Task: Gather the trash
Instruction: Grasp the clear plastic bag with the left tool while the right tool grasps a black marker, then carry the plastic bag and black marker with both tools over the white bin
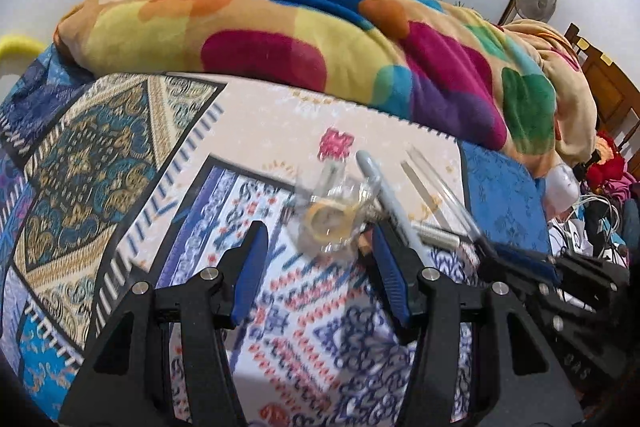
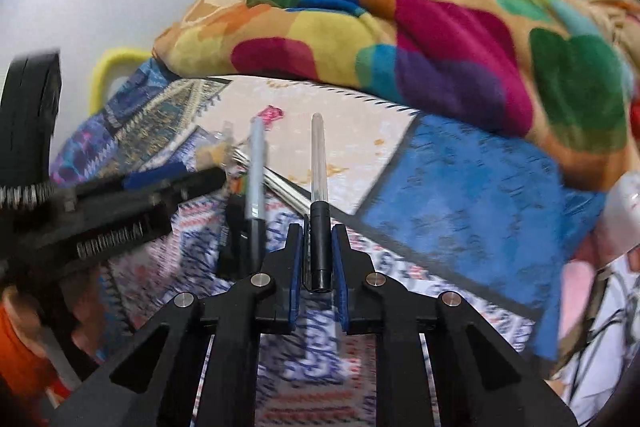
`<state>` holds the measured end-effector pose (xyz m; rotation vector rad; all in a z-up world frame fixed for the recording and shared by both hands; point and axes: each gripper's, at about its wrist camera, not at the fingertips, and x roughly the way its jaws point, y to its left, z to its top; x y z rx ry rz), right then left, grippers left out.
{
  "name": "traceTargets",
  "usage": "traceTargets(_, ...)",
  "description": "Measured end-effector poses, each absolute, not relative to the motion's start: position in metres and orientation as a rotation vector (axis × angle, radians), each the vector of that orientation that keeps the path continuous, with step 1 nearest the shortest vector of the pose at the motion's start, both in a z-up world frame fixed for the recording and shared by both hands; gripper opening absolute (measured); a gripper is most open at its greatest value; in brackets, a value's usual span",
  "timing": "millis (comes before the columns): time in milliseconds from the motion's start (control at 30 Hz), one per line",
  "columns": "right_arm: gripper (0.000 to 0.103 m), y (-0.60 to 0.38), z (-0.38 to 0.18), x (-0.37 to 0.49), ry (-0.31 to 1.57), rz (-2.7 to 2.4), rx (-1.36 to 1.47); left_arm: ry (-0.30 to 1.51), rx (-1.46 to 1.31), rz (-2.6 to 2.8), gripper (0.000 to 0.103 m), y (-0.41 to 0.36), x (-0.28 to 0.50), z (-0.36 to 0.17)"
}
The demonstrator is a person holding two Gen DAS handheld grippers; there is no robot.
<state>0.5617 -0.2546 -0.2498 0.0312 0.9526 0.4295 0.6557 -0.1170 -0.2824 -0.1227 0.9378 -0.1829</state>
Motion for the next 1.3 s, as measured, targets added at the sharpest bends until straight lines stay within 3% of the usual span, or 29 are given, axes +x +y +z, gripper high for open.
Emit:
traceTargets(133, 0.013, -0.257, -0.255, 0.559, 0.965, 0.426, -0.003, 0.954, -0.100, -0.162, 0.053, -0.124, 0.666, -0.288)
traceTargets(200, 0.013, -0.257, -0.257, 0.558, 0.966, 0.433, -0.006, 0.930, -0.098, -0.181, 0.030, -0.126, 0.663, -0.286)
traceTargets(300, 0.013, -0.256, -0.259, 0.556, 0.965, 0.436, -0.014, 0.916, -0.060, -0.181, 0.028, -0.130, 0.657, -0.284)
traceTargets(867, 0.013, -0.236, -0.258, 0.551, 0.959, 0.390, -0.151, 0.938, -0.057, -0.242, 0.028, -0.117, 0.597, -0.245)
traceTargets(1300, 0.013, -0.234, -0.171, 0.502, 0.845, 0.424, -0.106, 0.894, -0.043, -0.237, 0.028, -0.103, 0.541, -0.181)
